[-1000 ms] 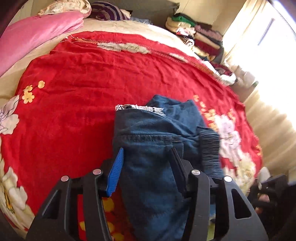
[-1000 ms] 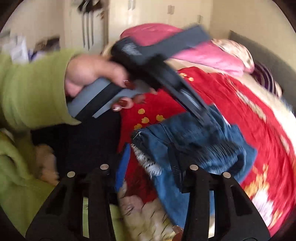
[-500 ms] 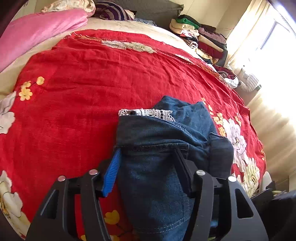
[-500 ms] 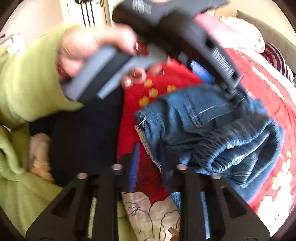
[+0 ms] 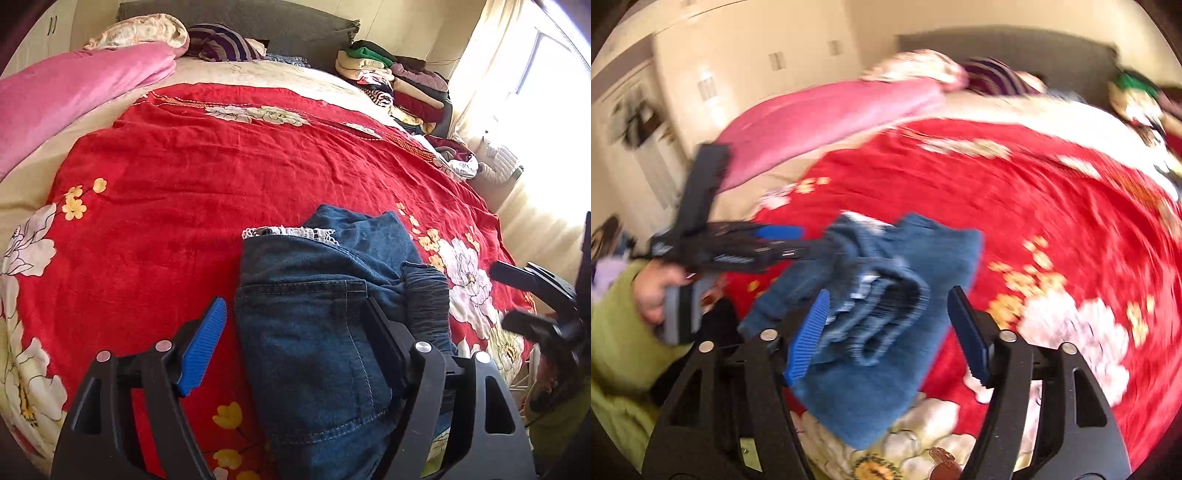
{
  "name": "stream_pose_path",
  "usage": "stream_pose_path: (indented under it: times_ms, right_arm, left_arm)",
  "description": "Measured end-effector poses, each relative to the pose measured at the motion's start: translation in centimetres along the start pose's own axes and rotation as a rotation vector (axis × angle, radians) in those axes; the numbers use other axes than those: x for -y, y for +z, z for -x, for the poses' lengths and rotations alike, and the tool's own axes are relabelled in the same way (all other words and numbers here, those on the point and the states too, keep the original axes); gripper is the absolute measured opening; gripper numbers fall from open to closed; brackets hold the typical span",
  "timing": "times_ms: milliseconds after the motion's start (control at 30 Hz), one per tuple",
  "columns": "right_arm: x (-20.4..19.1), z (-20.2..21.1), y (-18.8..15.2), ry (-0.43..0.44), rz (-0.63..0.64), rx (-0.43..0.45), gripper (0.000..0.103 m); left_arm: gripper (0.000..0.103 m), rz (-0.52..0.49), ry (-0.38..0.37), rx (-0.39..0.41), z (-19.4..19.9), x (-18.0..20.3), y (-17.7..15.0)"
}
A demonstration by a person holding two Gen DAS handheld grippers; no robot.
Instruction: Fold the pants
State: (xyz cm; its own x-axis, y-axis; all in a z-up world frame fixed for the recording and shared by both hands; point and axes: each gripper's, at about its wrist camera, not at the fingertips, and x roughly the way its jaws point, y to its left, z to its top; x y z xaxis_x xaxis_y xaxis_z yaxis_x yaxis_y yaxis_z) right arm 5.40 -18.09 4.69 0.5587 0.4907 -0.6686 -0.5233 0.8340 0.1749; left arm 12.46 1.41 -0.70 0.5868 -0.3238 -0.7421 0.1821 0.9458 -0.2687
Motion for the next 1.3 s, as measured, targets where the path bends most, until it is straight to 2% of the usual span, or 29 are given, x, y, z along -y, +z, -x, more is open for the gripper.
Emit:
stream_pose_path:
  times_ms: [200,467,533,567,600,767,800,833,867,900,967,1067,1300]
  right_arm:
    - [2.3,-2.9,-1.0,-0.029,-0.108,-0.093,0.07]
    - [3.1,-6.9,-2.7,0.032,-0.216,-0.197,0.074]
    - [3.2,-7.9,-3.2,0.064,-0.235,-0.206,0.08]
    - [3.3,-8.3,-3.3,0.072,-0.237,-0.204,0.083]
    - [3.3,-8.5,-3.3,0.08,-0.238,-0.197,0.084]
    - [2.8,-9.3,-3.1,0.098,-0.187,-0.162,0.086]
    - [2.7,-9.3,-3.1,0.1,-0.176,-0.159,0.084]
    - [2.4,-9.3,-3.0,0.107,-0.162,-0.157,0.071]
    - [2.2,-9.3,-2.8,0.132,-0.145,-0.155,0.046]
    - [1.9,-9.5,-2.5,0.158,-0.136,-0.157,0.039]
    - [1.0,-9.6,-2.2,0.159,-0.105,-0.157,0.035]
    - [0.1,-8.6,-1.1,0.158,-0.073,-0.123,0.025]
    - [-0.6,-7.7,3.8,0.15,0.011,-0.014,0.025]
  left_arm:
    - [0.075,-0.011,0.019,-0.007,-0.1,0.0,-0.6]
    - [0.075,0.009,0.024,-0.048,-1.4,-0.8,-1.8]
    - [0.076,0.017,0.018,-0.054,-1.7,-1.0,-1.9]
    - [0.084,0.024,0.016,-0.058,-1.9,-1.1,-2.0]
    - [0.086,0.028,0.011,-0.061,-2.1,-1.1,-2.1]
    - [0.085,0.026,-0.027,-0.065,-2.9,-0.7,-2.2]
    - [0.083,0.025,-0.032,-0.066,-3.0,-0.5,-2.3]
    - [0.069,0.026,-0.051,-0.064,-3.1,-0.3,-2.3]
    - [0.064,0.032,-0.06,-0.063,-3.1,-0.2,-2.2]
    - [0.063,0.03,-0.055,-0.062,-3.1,-0.1,-2.2]
    - [0.055,0.012,-0.043,-0.054,-2.8,0.3,-2.1]
    - [0.05,0.013,-0.05,-0.035,-1.9,0.5,-1.4]
    - [0.048,0.001,-0.03,0.042,-0.3,0.3,2.7]
